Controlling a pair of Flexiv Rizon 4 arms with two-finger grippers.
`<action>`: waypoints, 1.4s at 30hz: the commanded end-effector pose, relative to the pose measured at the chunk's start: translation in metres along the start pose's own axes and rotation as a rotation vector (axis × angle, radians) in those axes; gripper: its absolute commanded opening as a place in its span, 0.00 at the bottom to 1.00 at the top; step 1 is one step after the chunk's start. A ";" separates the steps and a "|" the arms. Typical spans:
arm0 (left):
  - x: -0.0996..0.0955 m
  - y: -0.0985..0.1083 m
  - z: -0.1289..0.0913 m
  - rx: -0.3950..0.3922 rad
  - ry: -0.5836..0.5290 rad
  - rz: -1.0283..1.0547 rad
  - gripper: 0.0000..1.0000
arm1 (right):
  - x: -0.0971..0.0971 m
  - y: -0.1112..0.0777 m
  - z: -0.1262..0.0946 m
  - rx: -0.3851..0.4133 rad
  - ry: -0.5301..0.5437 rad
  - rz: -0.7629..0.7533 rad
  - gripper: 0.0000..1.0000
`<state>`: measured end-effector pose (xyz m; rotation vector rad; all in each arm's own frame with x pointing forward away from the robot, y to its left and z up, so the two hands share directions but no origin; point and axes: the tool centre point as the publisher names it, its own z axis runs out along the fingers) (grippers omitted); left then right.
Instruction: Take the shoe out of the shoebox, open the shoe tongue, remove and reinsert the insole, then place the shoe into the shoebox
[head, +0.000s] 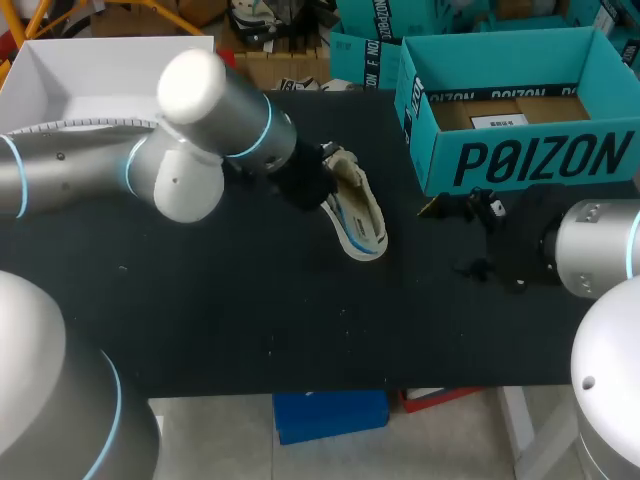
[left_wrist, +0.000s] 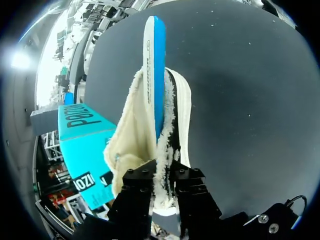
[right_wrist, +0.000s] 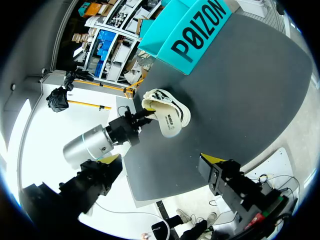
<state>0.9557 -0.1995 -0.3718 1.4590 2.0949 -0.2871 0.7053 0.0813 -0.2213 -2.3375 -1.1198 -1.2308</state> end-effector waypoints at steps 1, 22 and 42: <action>0.001 -0.002 -0.013 0.003 -0.005 0.022 0.00 | -0.006 -0.007 0.001 -0.155 0.012 0.015 1.00; 0.039 -0.004 -0.025 0.199 -0.035 0.261 0.00 | -0.006 -0.007 0.001 -0.155 0.012 0.015 1.00; 0.028 -0.021 -0.039 0.244 -0.066 0.218 1.00 | -0.006 -0.007 0.001 -0.155 0.012 0.015 1.00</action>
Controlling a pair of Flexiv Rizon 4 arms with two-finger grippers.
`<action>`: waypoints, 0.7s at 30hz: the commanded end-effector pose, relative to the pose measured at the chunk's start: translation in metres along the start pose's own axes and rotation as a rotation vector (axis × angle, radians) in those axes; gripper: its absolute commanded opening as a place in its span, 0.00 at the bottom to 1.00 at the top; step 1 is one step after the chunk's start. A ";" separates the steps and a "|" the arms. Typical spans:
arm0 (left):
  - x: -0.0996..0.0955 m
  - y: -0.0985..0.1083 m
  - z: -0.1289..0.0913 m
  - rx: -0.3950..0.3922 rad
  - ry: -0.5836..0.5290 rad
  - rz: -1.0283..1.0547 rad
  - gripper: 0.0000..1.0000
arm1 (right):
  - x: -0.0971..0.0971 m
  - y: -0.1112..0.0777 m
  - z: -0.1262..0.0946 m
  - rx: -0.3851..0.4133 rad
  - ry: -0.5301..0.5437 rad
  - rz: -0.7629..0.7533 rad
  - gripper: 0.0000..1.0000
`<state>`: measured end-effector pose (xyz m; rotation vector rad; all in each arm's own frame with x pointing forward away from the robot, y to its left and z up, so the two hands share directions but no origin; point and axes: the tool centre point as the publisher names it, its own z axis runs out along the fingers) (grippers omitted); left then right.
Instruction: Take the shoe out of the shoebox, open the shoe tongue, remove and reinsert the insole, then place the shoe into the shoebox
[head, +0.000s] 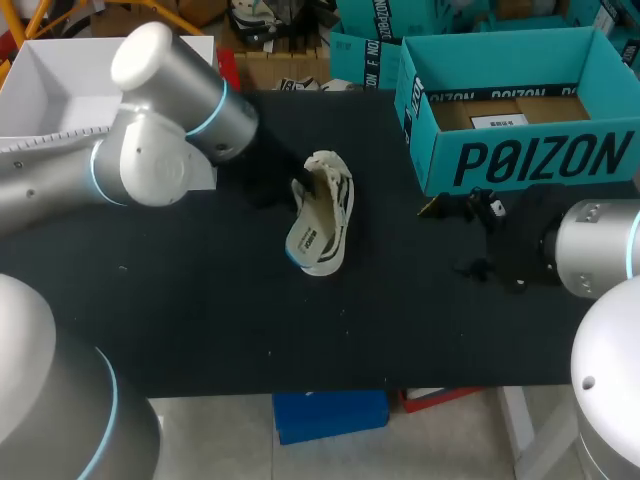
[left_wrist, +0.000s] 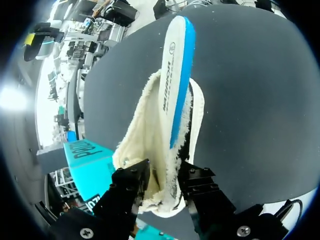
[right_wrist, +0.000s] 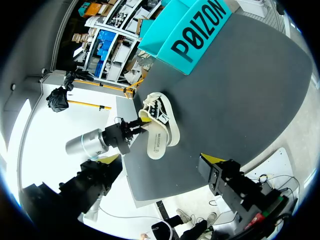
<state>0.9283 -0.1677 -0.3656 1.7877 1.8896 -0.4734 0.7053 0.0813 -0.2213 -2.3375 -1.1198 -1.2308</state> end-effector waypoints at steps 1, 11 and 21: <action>-0.006 -0.015 -0.010 0.026 -0.039 -0.008 1.00 | -0.006 -0.007 0.001 -0.155 0.012 0.015 1.00; -0.012 -0.051 -0.020 0.150 -0.101 -0.052 1.00 | -0.006 -0.007 0.001 -0.155 0.012 0.015 1.00; -0.002 -0.067 -0.015 0.186 -0.101 -0.081 0.58 | -0.006 -0.007 0.001 -0.155 0.012 0.015 1.00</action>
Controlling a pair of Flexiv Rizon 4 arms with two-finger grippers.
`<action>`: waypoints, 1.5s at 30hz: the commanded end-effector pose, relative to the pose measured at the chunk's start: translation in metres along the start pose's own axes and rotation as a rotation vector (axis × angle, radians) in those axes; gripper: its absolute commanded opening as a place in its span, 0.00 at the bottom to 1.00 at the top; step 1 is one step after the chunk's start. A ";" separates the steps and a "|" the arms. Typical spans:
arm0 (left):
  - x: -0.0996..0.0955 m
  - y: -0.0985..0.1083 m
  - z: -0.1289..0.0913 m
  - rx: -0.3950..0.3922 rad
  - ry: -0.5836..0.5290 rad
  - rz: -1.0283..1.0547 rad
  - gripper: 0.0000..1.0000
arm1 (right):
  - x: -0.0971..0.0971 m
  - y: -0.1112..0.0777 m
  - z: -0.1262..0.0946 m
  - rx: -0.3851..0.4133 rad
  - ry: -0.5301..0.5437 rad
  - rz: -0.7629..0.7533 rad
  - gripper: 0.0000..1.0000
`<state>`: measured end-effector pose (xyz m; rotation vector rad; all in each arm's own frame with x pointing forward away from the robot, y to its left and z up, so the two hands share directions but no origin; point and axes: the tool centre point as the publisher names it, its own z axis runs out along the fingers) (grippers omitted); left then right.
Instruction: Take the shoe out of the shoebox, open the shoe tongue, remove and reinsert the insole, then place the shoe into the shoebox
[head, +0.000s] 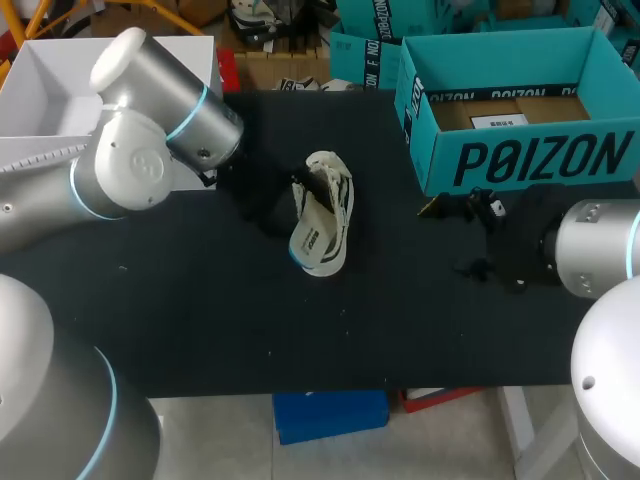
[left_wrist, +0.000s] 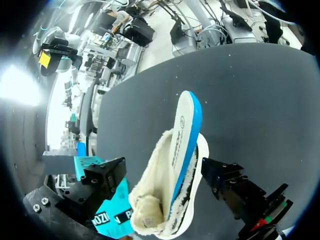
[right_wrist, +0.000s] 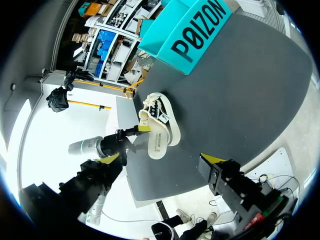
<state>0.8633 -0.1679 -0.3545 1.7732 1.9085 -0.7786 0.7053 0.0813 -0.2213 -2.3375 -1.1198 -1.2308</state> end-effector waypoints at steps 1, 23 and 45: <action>0.004 -0.003 0.002 -0.002 -0.001 0.000 0.44 | -0.006 -0.007 0.001 -0.155 0.012 0.015 1.00; -0.004 -0.005 0.006 -0.013 -0.041 0.009 0.00 | -0.006 -0.007 0.001 -0.155 0.012 0.015 1.00; -0.023 -0.016 -0.020 0.010 -0.182 -0.022 0.00 | -0.006 -0.007 0.001 -0.155 0.012 0.015 1.00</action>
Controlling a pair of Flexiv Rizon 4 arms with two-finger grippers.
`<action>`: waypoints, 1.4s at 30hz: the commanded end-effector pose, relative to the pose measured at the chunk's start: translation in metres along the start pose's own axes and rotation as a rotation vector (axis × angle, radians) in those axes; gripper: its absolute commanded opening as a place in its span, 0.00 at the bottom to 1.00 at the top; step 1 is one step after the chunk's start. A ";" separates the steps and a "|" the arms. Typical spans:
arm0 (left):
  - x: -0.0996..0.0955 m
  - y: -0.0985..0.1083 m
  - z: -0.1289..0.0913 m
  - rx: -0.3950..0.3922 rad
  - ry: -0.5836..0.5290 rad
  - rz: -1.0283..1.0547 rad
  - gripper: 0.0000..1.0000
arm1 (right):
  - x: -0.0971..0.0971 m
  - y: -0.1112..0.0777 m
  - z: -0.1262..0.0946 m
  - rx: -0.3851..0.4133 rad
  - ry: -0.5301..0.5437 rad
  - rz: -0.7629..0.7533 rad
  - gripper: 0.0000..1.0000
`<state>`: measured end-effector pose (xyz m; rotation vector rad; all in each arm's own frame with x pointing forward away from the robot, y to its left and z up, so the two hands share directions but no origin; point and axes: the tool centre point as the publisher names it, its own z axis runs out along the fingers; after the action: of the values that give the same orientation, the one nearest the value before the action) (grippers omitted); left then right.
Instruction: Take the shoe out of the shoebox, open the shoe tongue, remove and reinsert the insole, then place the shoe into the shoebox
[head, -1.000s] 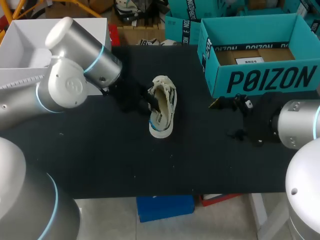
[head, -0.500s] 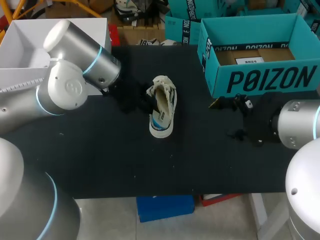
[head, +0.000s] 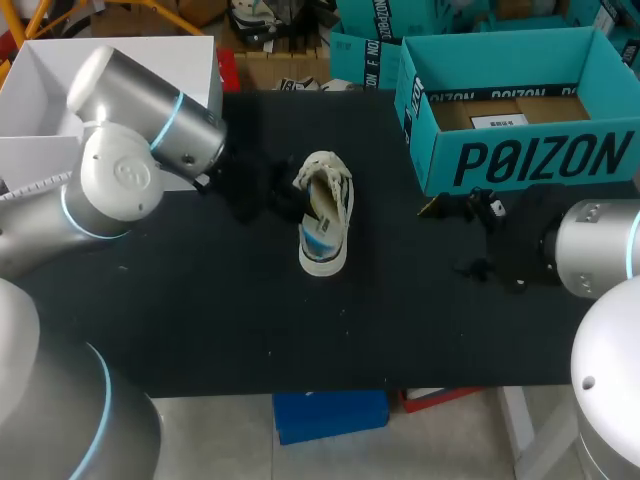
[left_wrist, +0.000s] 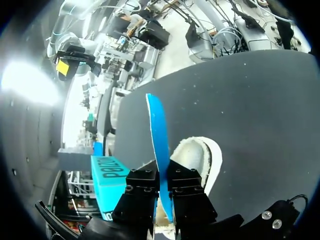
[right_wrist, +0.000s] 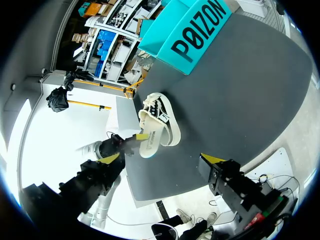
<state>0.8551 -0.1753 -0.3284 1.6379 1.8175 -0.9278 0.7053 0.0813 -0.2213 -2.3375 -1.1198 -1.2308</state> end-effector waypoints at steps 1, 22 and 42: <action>-0.003 -0.005 -0.006 -0.006 -0.012 0.004 0.00 | -0.006 -0.007 0.001 -0.155 0.012 0.015 1.00; -0.009 -0.017 -0.003 0.125 -0.179 0.082 0.00 | -0.006 -0.007 0.001 -0.155 0.012 0.015 1.00; 0.004 0.015 0.004 -0.055 0.013 0.037 1.00 | -0.006 -0.007 0.001 -0.155 0.012 0.015 1.00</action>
<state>0.8713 -0.1723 -0.3369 1.6415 1.7879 -0.8797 0.7053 0.0813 -0.2213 -2.3375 -1.1198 -1.2308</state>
